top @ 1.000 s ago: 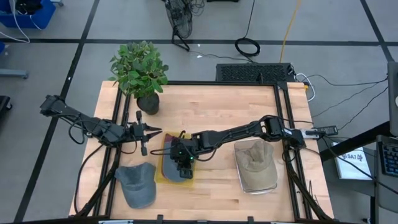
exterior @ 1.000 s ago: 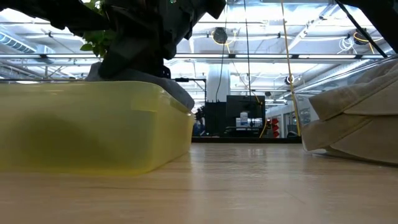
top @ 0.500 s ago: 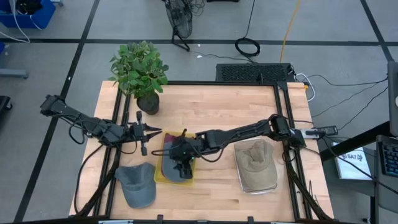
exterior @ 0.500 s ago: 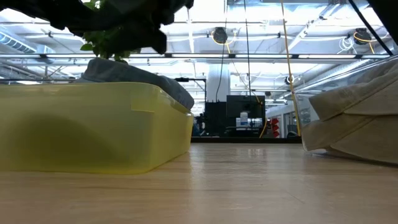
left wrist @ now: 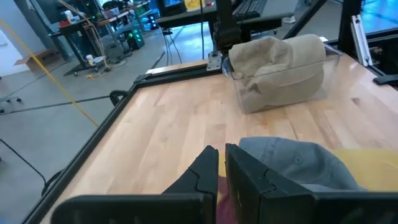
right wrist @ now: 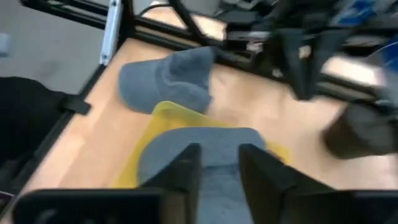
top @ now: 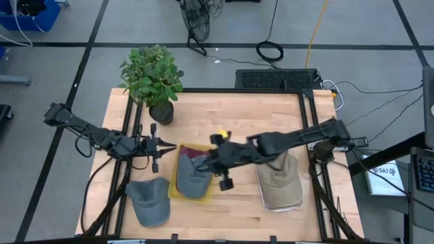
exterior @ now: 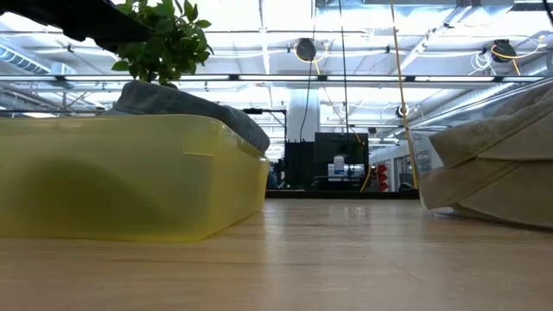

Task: Pick & Place hat
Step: Put the blue cap into the yellow bin

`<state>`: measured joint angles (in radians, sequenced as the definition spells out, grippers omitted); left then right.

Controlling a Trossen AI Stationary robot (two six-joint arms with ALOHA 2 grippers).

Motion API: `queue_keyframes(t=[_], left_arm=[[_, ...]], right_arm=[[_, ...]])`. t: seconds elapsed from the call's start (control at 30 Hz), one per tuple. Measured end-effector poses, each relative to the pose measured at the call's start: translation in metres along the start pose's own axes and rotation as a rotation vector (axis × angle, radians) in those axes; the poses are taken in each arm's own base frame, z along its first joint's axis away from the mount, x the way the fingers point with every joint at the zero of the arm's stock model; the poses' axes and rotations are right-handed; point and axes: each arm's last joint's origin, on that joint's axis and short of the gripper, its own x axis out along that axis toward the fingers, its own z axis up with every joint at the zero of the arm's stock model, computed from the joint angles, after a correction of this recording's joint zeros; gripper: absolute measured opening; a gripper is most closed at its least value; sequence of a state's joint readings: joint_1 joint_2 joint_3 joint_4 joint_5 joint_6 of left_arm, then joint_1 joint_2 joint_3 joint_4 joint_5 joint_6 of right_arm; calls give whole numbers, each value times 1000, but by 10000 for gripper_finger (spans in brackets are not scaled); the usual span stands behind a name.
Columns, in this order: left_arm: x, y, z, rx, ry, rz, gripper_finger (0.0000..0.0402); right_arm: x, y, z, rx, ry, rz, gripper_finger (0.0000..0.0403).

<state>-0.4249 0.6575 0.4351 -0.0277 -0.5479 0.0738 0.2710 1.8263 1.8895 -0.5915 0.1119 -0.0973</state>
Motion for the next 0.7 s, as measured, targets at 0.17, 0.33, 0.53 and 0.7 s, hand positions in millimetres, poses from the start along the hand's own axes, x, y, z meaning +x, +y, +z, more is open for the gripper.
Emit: queue_keyframes(t=[0.17,0.33,0.53,0.7], left_arm=[[0,-1,0,-1,-1,-11,37],[0,-1,0,8,-1,-10,37],[0,-1,0,23,-4,-9,37],[0,-1,1,24,-5,-9,37]], right_arm=[[-21,18,-35,-55,-28,-53,8],[-41,25,-83,-31,-229,20,18],[-79,12,-141,41,-449,-16,2],[-115,2,-177,75,-632,-62,2]])
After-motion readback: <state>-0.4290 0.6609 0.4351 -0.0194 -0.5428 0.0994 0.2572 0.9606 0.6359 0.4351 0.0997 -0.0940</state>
